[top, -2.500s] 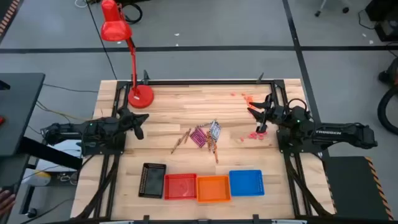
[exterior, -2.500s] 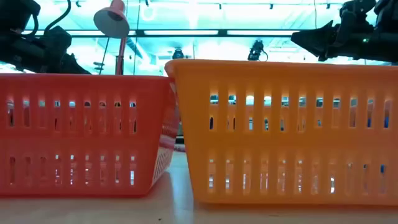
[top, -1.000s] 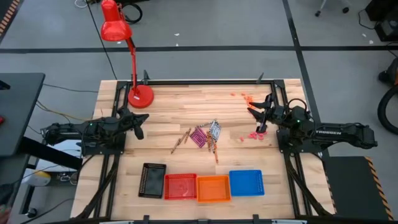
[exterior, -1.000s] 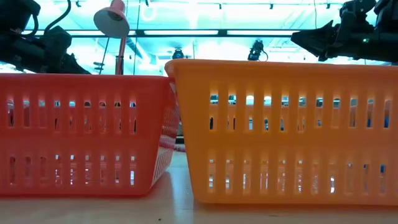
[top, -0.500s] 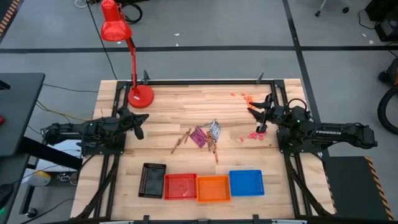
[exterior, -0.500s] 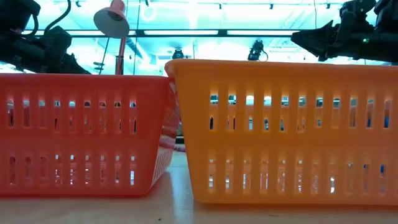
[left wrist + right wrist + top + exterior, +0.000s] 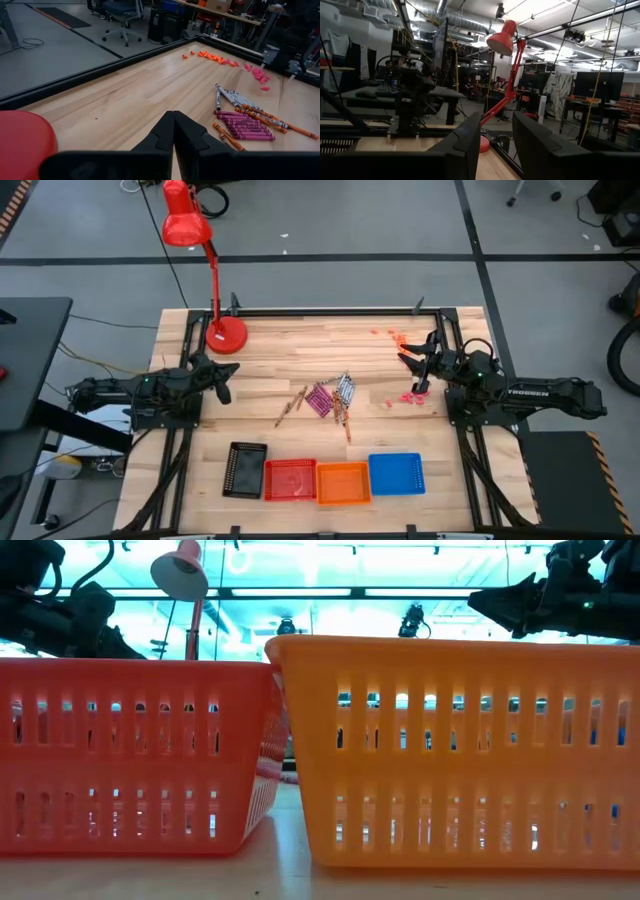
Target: Sort crayons
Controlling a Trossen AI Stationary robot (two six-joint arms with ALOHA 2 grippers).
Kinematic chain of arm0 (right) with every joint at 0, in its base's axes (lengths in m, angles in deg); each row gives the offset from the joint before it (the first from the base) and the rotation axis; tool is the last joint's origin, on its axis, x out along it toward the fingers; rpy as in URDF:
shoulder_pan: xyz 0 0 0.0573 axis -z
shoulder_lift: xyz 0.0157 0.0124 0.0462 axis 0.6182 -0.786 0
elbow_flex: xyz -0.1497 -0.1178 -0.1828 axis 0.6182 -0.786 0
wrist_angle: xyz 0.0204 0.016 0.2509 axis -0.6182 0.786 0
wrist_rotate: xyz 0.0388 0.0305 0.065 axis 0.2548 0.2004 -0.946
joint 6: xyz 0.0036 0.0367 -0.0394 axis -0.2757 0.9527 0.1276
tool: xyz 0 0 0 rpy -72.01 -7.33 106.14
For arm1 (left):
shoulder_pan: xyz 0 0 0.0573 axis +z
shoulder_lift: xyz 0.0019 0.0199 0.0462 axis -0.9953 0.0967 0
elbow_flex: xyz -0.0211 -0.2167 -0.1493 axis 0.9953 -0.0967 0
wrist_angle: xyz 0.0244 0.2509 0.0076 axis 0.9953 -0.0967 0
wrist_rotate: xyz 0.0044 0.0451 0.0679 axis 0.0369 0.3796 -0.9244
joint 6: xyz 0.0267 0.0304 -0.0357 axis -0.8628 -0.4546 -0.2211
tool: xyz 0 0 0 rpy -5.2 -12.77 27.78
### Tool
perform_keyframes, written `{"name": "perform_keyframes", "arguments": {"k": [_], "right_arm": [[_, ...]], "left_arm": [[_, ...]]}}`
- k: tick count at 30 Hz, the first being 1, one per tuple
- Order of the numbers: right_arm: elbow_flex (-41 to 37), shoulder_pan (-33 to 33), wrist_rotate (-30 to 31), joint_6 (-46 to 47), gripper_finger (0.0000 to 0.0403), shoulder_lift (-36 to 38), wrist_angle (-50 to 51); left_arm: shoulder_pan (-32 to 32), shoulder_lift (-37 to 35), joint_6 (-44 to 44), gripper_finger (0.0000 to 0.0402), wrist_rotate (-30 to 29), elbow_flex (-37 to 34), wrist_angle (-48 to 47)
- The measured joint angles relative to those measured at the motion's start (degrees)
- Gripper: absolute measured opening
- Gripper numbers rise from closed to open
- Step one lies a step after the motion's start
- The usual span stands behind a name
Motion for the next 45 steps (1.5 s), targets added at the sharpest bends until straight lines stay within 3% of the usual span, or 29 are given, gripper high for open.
{"name": "perform_keyframes", "arguments": {"k": [16,23,30,34,37,43,45], "right_arm": [[0.02,0.00,-0.01,0.01,0.0119,-0.01,0.00],[0.01,-0.01,-0.02,0.00,0.0119,0.00,0.02],[0.01,-0.01,-0.02,0.01,0.0119,0.00,0.01],[0.01,0.00,-0.02,0.00,0.0119,-0.01,0.01],[0.01,-0.01,-0.01,0.00,0.0119,0.00,0.01],[0.00,0.00,0.15,-0.11,0.0119,-0.02,-1.19],[0.02,0.34,4.41,-0.82,0.0119,0.03,-2.08]], "left_arm": [[-0.01,0.00,0.77,0.0014,0.00,0.00,0.49],[0.00,-0.02,6.78,0.0014,-2.75,0.02,19.28],[0.00,0.01,-12.38,0.0014,-2.82,0.02,23.45],[0.00,-0.01,-14.88,0.0014,-2.82,0.02,23.56],[0.00,-0.01,-14.80,0.0014,-2.84,0.02,23.59],[0.00,-0.01,-5.57,0.0014,-2.84,0.02,27.44],[0.00,0.01,-4.46,0.0014,-2.84,0.02,29.53]]}}
